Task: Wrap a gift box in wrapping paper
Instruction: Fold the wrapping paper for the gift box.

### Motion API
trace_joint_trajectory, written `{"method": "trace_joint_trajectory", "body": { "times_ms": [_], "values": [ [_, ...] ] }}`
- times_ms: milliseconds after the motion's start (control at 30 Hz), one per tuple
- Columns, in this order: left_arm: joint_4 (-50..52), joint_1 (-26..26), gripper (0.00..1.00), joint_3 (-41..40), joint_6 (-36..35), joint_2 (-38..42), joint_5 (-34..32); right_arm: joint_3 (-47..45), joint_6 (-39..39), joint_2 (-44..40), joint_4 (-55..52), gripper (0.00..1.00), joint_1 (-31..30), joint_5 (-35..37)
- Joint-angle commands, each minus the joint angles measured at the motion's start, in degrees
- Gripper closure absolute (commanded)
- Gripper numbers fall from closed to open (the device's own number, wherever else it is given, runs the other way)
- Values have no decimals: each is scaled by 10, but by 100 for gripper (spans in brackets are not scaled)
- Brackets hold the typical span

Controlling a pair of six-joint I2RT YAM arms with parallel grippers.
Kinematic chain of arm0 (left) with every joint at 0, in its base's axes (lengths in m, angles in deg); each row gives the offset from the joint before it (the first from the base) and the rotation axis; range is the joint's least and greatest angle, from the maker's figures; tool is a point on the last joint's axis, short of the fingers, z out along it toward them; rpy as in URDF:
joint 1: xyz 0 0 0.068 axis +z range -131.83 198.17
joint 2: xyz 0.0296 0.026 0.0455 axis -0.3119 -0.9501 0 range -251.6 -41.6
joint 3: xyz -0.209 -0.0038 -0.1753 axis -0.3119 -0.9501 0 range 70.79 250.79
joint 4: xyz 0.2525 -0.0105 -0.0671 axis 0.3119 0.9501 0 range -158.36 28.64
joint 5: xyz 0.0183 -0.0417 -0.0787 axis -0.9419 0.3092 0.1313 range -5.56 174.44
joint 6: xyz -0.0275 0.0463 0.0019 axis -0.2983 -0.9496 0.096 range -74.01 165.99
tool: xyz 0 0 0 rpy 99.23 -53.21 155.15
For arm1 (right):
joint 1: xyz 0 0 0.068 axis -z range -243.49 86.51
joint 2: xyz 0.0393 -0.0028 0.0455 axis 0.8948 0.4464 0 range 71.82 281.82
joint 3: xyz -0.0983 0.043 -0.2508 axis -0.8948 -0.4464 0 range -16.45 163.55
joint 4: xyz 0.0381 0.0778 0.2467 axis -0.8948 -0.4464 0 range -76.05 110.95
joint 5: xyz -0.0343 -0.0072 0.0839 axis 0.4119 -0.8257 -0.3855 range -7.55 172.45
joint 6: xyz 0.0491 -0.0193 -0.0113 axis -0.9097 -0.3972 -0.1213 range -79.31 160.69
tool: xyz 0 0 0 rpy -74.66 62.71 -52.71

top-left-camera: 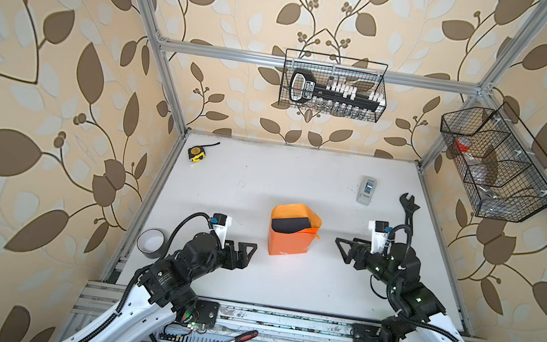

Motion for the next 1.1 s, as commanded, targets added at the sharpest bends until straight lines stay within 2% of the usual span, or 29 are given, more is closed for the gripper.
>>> {"method": "trace_joint_trajectory", "body": {
  "times_ms": [0,33,100,267,467,700,833,1067],
  "values": [
    [-101,-6,1,-4,-2,-23,30,20,59,44,25,8,-116,89],
    [-117,-10,1,-3,-3,-39,30,23,69,61,42,8,-154,126],
    [-150,-19,1,0,-5,-72,24,28,75,93,81,7,-184,153],
    [-260,-67,1,1,-16,-157,-19,50,101,178,170,5,-179,157],
    [-344,-127,1,20,-33,-264,-68,89,109,248,232,6,-137,99],
    [-407,-137,1,9,15,-283,-158,108,111,302,297,10,-116,22],
    [-412,-137,1,15,29,-288,-197,113,114,328,301,13,-116,16],
    [-351,-137,1,44,75,-338,-239,105,107,346,309,18,-128,71]
  ]
}}
